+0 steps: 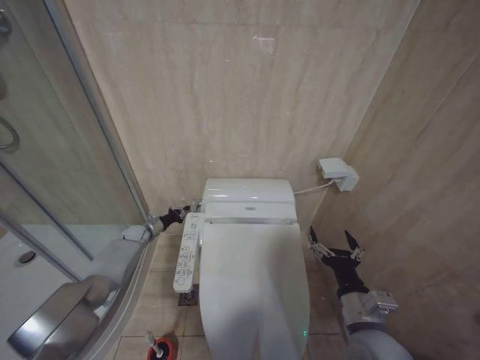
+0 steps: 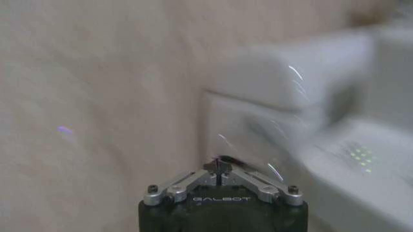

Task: Open the toilet lid, clean the toilet bowl with a toilet brush, close the toilet lid, and flush.

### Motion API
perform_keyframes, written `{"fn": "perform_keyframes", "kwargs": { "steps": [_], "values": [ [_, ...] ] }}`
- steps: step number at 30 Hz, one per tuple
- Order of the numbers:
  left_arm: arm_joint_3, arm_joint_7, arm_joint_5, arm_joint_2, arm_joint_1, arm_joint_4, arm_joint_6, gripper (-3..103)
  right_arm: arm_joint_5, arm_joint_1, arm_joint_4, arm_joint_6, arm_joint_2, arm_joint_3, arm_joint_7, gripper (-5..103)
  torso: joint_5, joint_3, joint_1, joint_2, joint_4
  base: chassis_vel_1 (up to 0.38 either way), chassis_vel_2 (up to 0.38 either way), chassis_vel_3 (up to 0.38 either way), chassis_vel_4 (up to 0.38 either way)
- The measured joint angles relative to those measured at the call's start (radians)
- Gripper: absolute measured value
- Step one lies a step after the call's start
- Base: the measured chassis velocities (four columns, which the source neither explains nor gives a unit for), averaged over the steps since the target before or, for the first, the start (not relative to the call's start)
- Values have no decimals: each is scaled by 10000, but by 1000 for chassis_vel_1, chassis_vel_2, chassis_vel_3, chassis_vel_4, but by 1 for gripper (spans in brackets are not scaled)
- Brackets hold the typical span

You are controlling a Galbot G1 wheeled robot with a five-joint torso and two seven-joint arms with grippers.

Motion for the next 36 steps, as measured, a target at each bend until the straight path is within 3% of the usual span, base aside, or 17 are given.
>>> {"fn": "perform_keyframes", "kwargs": {
  "steps": [1,2,3,5,6,9,10,14,15,16,19,22,23,24,30,31,36],
  "values": [
    [-372,-976,-137,201,371,-901,258,0,0,-1,0,0,-2,0,-1,100,6,-3,-6,2,13,0,0,0,0],
    [-372,-976,-137,201,371,-901,258,0,0,-1,0,0,-2,0,-1,100,6,-3,-6,2,13,0,0,0,0],
    [-571,-1660,-212,300,553,-1371,338,0,0,-1,0,0,-1,0,4,100,5,-3,-6,2,14,0,0,0,0],
    [-989,-3457,-30,371,833,-2184,365,0,0,-1,0,0,0,0,0,100,1,-3,-6,2,14,0,0,0,0],
    [-989,-3457,-30,371,833,-2184,365,0,0,-1,0,0,0,0,0,100,1,-3,-6,2,14,0,0,0,0],
    [-1429,-5870,203,554,1150,-3347,963,0,0,-1,-1,0,0,0,0,100,5,-3,-5,3,8,0,0,0,0],
    [-1429,-5870,203,554,1150,-3347,963,0,0,-1,-1,0,0,0,0,100,5,-3,-5,3,8,0,0,0,0],
    [-1857,-8142,334,1091,1969,-5300,1985,0,0,-2,0,0,0,0,1,100,4,-1,-4,3,9,0,0,0,0],
    [-1857,-8142,334,1091,1969,-5300,1985,0,0,-2,0,0,0,0,1,100,4,-1,-4,3,9,0,0,0,0],
    [-1969,-8426,276,1259,2207,-5826,2288,17,0,0,0,0,-1,-1,0,100,4,-1,-5,3,12,0,0,0,0],
    [-2448,-9377,-7,2074,3318,-8150,3475,17,0,-1,0,1,0,0,4,100,6,-2,-5,4,15,0,0,0,0],
    [-2741,-9662,-165,2507,3999,-9324,3987,17,0,-2,0,1,-1,-1,1,100,7,-3,-6,4,13,0,0,0,0],
    [-2905,-9761,-319,2755,4469,-10036,4256,43,0,-1,0,0,-1,-1,0,100,4,-2,-6,4,15,0,0,0,0],
    [-3114,-9799,-437,2971,4929,-10670,4516,43,1,-2,0,0,0,-1,0,100,3,-3,-6,4,12,0,0,0,0],
    [-4271,-9798,-561,3503,6741,-12742,4851,43,0,-2,0,1,1,0,2,100,9,-3,-6,4,7,0,0,0,0],
    [-4659,-9786,-559,3540,7304,-13261,4922,71,0,0,0,0,-1,0,2,100,9,-3,-6,4,10,0,0,0,0],
    [-6095,-9573,-133,3457,9822,-15094,5150,71,0,-1,0,0,0,0,5,100,6,-3,-7,5,13,0,0,0,0]
  ]
}}
